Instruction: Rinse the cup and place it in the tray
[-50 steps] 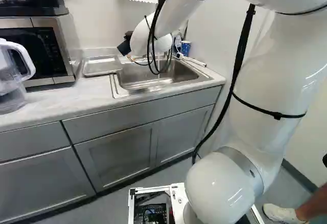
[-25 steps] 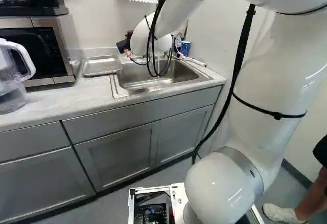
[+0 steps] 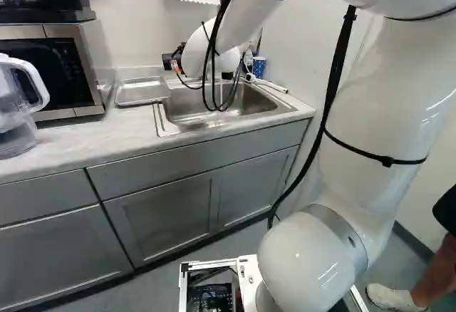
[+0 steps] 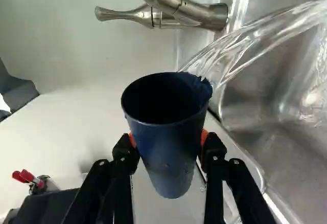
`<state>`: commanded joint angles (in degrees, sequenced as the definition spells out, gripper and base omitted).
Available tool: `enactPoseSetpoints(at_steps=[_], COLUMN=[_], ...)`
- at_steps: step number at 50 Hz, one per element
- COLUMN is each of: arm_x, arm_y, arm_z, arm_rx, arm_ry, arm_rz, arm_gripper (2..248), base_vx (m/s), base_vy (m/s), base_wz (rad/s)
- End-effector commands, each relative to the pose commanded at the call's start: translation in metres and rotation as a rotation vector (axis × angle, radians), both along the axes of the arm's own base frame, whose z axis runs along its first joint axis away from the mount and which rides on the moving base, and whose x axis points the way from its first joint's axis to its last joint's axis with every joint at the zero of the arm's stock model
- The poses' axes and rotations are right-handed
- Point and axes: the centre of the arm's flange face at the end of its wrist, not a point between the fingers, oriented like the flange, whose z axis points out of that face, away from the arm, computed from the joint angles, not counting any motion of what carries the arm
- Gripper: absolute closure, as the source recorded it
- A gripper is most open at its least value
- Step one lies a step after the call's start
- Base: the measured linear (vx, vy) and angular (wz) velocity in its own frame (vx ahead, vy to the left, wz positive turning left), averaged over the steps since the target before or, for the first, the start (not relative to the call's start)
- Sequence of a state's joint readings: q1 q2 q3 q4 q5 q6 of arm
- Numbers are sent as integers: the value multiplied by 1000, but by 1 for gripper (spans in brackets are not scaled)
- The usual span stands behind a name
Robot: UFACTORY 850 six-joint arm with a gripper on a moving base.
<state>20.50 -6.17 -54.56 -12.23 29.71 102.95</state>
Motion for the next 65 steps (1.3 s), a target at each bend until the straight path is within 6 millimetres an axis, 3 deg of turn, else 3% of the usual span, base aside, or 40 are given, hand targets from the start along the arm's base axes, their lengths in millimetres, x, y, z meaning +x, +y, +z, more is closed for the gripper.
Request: enactPoseSetpoints(at_steps=[42, 65], arm_x=[0, 0], arm_y=[0, 0], arm_z=[0, 0], arm_rx=[385, 385], arm_ry=[193, 193], arm_rz=[-95, -95], arm_gripper=[125, 125], base_vx=[0, 0], base_vy=[0, 0], base_wz=[0, 0])
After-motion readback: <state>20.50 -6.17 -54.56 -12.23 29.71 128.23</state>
